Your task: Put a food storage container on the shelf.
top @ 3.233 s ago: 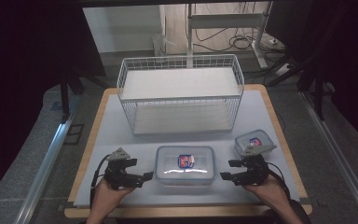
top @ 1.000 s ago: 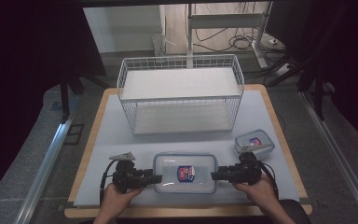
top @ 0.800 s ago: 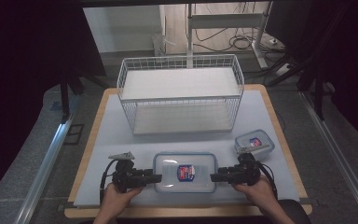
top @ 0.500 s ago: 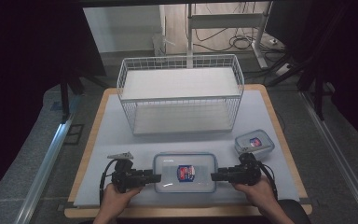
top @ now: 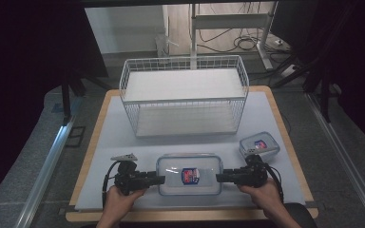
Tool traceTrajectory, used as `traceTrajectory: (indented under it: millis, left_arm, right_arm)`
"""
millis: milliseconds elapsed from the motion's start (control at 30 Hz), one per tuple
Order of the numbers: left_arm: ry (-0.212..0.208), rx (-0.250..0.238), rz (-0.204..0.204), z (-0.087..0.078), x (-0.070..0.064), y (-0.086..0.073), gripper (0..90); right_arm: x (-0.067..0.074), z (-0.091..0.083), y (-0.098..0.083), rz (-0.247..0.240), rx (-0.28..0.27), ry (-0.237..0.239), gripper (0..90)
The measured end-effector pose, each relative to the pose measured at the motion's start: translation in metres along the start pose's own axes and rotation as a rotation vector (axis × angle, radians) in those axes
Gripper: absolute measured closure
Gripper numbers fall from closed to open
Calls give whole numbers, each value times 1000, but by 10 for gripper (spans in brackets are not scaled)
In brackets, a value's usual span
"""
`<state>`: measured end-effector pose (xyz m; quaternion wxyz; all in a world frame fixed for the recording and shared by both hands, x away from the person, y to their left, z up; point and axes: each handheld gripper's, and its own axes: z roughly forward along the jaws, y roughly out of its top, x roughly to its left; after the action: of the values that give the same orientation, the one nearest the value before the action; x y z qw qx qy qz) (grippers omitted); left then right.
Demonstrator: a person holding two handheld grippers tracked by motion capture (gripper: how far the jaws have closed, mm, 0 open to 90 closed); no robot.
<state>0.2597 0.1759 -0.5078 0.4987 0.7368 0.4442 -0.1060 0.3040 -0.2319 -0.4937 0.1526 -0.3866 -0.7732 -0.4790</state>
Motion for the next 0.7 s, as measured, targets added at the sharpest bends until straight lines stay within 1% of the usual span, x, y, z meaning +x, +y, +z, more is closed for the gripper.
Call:
traceTrajectory:
  millis: [67,100,167,200,233,267,333,367,400,433,500,533,567,600,633,667,700]
  left_arm:
    - [1,-5,3,0,-1,1,543]
    - [4,-12,13,-2,-3,4,542]
    - [9,-23,30,-5,-5,8,543]
    - [11,-35,46,-8,-7,12,543]
    - [11,-35,46,-8,-7,12,543]
    - [11,-48,57,-12,-8,17,544]
    - [12,-57,63,-14,-10,19,544]
    - [19,-67,72,-17,-12,24,544]
    - [21,-76,76,-20,-14,27,544]
    - [21,-76,76,-20,-14,27,544]
    - [25,-88,87,-24,-16,33,544]
    - [29,-94,94,-26,-17,36,544]
    - [30,-101,99,-29,-19,40,544]
    - [33,-106,105,-31,-21,45,544]
    - [35,-109,110,-33,-22,49,544]
    - [35,-109,110,-33,-22,49,544]
    - [38,-113,118,-36,-24,54,544]
  right_arm:
    - [0,-1,1,-3,-4,0,553]
    - [2,-3,5,-13,-15,0,553]
    - [3,-4,6,-21,-22,1,554]
    - [5,-6,10,-36,-31,0,554]
    - [5,-6,10,-36,-31,0,554]
    - [8,-7,15,-52,-40,-1,553]
    - [9,-8,18,-60,-46,-1,553]
    - [13,-9,24,-74,-51,-2,553]
    - [14,-10,27,-81,-57,-2,553]
    - [14,-10,27,-81,-57,-2,553]
    - [19,-13,39,-107,-77,-1,553]
    - [19,-13,39,-107,-77,-1,553]
    - [21,-14,43,-115,-80,-4,553]
    - [24,-17,50,-133,-94,-5,552]
    - [25,-18,53,-137,-97,-6,552]
    - [27,-19,57,-142,-104,-5,552]
    - [27,-19,57,-142,-104,-5,552]
